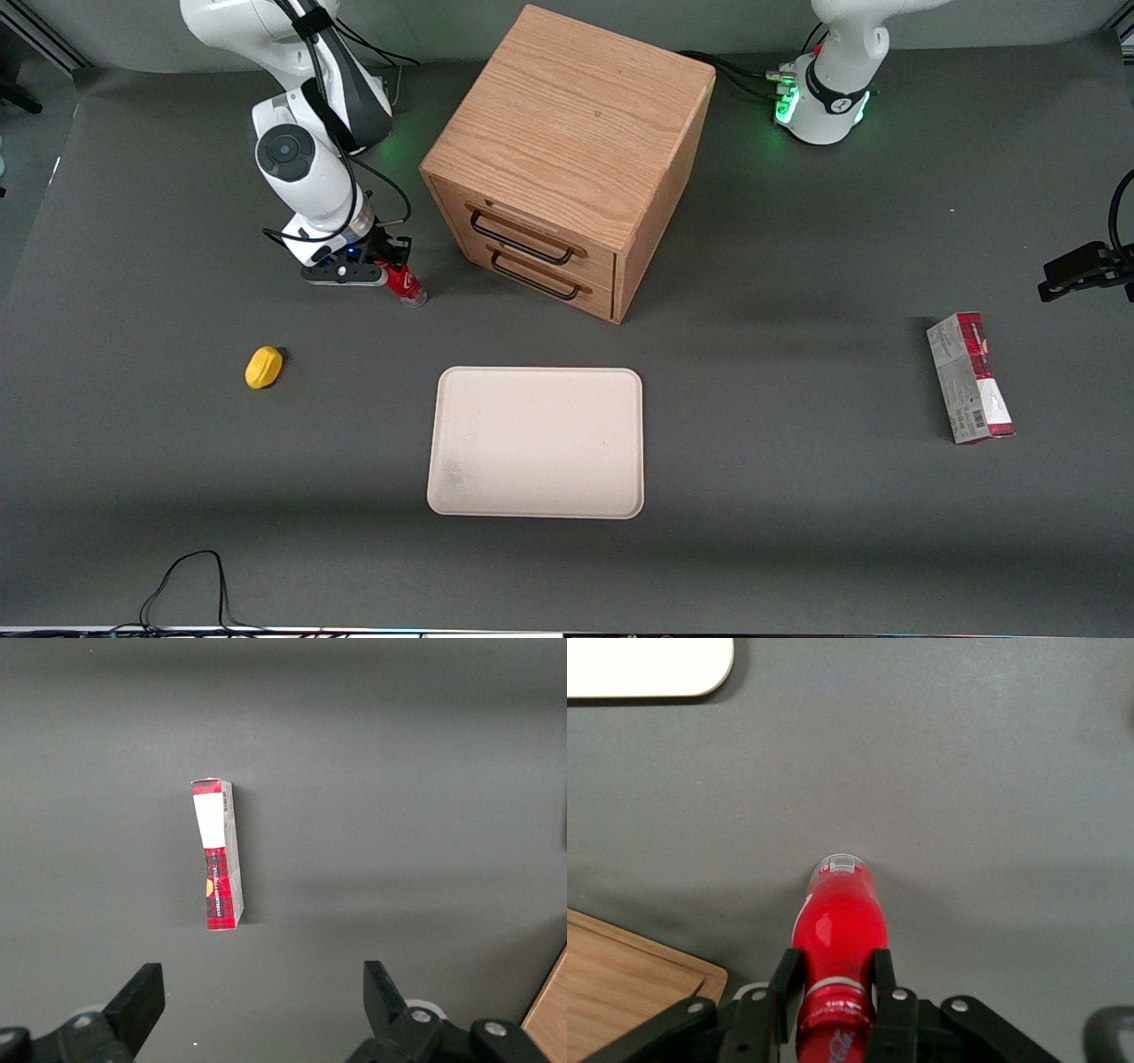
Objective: Place coke bottle on tray
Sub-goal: 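Lower the right gripper and close it around the red bottle's body, then carry the held red bottle toward the cream tray's edge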
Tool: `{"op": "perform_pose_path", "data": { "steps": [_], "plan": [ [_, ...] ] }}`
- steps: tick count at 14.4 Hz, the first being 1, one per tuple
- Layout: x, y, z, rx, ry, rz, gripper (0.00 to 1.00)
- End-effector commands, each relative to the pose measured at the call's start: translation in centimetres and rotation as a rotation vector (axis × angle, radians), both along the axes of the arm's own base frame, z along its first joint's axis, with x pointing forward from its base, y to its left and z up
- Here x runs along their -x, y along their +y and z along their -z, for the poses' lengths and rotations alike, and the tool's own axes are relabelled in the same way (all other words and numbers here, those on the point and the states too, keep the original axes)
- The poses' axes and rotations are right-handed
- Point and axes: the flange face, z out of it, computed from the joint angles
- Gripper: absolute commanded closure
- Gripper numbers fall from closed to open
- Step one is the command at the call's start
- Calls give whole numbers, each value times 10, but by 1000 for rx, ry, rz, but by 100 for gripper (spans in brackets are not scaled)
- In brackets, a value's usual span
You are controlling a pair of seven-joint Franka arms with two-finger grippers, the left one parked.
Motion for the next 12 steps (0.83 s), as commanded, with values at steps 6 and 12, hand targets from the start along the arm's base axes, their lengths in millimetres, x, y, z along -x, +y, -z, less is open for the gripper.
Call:
{"op": "perform_pose_path", "data": {
  "steps": [6, 12],
  "plan": [
    [-51, -5, -78, -50, -84, 73, 100],
    [-144, -14, -219, -25, -63, 101, 100]
  ]
}}
